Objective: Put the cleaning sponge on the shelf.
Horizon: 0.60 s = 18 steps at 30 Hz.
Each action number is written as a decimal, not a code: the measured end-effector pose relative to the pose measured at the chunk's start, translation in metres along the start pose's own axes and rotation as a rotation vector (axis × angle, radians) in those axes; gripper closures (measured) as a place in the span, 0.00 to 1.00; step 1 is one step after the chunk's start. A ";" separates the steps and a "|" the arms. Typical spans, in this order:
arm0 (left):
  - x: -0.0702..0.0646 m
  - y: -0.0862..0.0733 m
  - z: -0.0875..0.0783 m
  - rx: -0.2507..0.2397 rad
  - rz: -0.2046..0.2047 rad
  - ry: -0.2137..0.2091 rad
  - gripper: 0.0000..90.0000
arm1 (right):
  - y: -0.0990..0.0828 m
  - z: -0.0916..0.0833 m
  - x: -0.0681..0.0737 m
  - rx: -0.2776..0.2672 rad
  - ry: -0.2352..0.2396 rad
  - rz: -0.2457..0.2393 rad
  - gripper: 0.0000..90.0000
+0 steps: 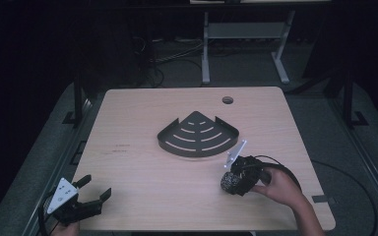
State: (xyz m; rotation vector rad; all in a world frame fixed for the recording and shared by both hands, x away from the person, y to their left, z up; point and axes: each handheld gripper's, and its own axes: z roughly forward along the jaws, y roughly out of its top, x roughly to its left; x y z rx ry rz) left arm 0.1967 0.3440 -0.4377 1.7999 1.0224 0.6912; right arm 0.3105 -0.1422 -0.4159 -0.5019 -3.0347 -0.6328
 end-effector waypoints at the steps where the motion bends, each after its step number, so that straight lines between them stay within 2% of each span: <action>1: 0.000 0.000 0.000 -0.001 -0.001 -0.001 0.15 | 0.001 0.000 -0.001 -0.003 0.004 0.000 0.37; 7: 0.000 0.000 0.000 -0.002 0.001 -0.003 0.15 | 0.005 -0.003 -0.008 -0.038 0.037 0.005 0.37; 15: 0.000 0.000 0.000 -0.002 0.000 -0.005 0.15 | 0.011 -0.003 -0.021 -0.039 0.061 0.008 0.37; 18: 0.000 0.000 -0.001 -0.003 0.000 -0.005 0.15 | 0.013 -0.005 -0.027 -0.057 0.074 0.015 0.37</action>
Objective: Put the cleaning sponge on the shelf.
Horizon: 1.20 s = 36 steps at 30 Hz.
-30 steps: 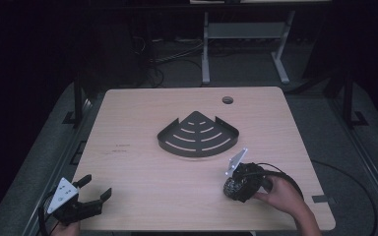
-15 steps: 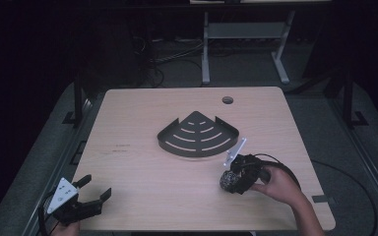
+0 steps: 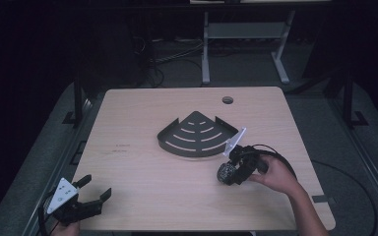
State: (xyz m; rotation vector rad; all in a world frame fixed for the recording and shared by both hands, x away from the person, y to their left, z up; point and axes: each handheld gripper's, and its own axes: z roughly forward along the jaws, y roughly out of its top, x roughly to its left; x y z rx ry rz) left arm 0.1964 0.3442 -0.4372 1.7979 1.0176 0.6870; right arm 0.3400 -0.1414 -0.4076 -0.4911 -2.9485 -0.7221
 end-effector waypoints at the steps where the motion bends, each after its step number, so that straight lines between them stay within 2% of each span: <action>1: 0.000 0.000 0.000 -0.001 0.000 0.001 0.15 | 0.001 -0.001 -0.001 0.003 -0.002 0.003 0.37; 12: 0.001 0.000 0.000 0.000 0.000 0.002 0.15 | 0.015 -0.004 -0.011 0.014 -0.005 -0.010 0.37; 14: 0.001 0.000 0.000 0.001 0.000 0.001 0.15 | 0.018 -0.004 -0.014 0.001 0.010 -0.009 0.38; 19: 0.001 0.000 -0.001 0.001 0.000 0.004 0.15 | 0.025 -0.004 -0.022 0.020 0.006 -0.005 0.37; 22: 0.001 0.000 -0.001 0.000 -0.002 0.003 0.15 | 0.027 -0.004 -0.026 -0.001 0.019 0.004 0.37; 28: 0.001 0.000 0.000 0.005 0.006 0.005 0.15 | 0.035 -0.004 -0.029 0.019 0.005 -0.004 0.37; 36: 0.002 0.000 -0.002 -0.009 -0.001 0.006 0.15 | 0.046 -0.007 -0.036 0.004 0.008 -0.007 0.38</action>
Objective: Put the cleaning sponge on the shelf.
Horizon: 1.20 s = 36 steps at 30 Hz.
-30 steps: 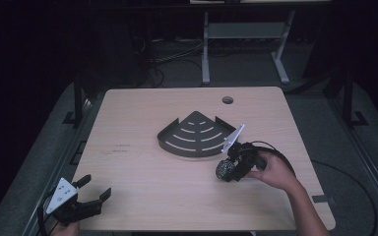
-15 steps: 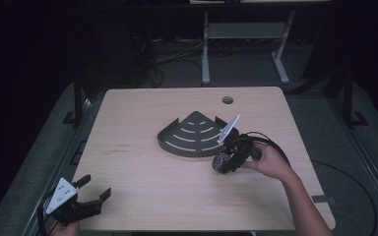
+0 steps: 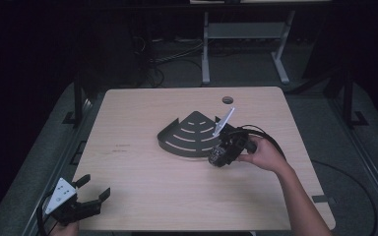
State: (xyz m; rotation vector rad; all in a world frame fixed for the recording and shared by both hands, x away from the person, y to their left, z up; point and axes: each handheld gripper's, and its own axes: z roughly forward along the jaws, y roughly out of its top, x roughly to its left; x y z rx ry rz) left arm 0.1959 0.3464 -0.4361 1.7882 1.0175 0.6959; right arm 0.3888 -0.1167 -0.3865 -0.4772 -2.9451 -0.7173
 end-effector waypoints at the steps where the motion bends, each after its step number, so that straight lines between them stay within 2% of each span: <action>1: 0.000 0.000 0.000 -0.001 -0.001 -0.001 0.15 | 0.002 0.000 0.000 0.005 -0.001 0.001 0.38; 4: 0.000 0.000 0.000 -0.001 -0.002 0.000 0.15 | 0.004 0.001 -0.004 -0.003 0.010 0.000 0.38; 11: 0.000 0.000 0.000 -0.002 -0.003 0.001 0.15 | 0.013 0.007 -0.011 0.028 -0.013 -0.007 0.38; 14: 0.000 0.000 0.000 -0.002 -0.002 0.000 0.15 | 0.015 0.008 -0.014 0.007 0.000 -0.005 0.38; 27: 0.000 0.000 0.001 0.002 0.001 -0.001 0.15 | 0.018 0.012 -0.024 0.015 0.002 0.010 0.37; 36: 0.000 0.000 0.000 -0.002 -0.005 -0.001 0.15 | 0.036 0.013 -0.030 0.023 -0.008 -0.014 0.37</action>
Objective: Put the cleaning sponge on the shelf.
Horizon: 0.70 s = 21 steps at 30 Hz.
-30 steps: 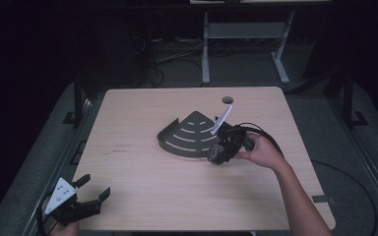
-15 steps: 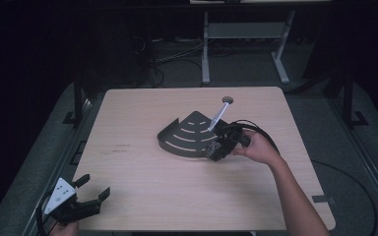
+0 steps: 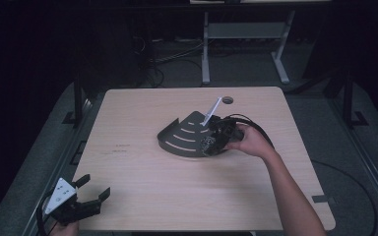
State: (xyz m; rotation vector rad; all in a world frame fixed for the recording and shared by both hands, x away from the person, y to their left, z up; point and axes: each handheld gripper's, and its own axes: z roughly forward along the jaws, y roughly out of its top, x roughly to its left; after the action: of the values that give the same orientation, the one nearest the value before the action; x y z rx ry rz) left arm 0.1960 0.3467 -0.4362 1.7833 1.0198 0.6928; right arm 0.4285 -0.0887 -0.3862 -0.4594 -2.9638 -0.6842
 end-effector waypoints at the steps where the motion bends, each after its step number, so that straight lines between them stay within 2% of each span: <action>1: 0.000 0.000 0.000 0.000 0.001 0.001 0.15 | 0.001 0.000 0.000 -0.001 0.000 0.007 0.37; 7: 0.000 0.001 0.000 -0.006 0.000 0.001 0.15 | 0.008 0.001 -0.005 0.006 -0.006 0.004 0.37; 11: 0.000 0.001 0.000 -0.005 0.000 0.000 0.15 | 0.008 0.000 -0.010 -0.015 -0.006 0.013 0.37; 21: 0.000 0.001 0.000 -0.003 0.007 -0.003 0.15 | 0.015 0.004 -0.019 0.008 -0.008 0.025 0.37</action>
State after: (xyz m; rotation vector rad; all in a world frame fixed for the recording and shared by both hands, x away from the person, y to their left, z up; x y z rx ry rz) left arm 0.1966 0.3459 -0.4353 1.7861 1.0101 0.6954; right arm 0.4511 -0.0793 -0.3857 -0.4991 -2.9618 -0.6687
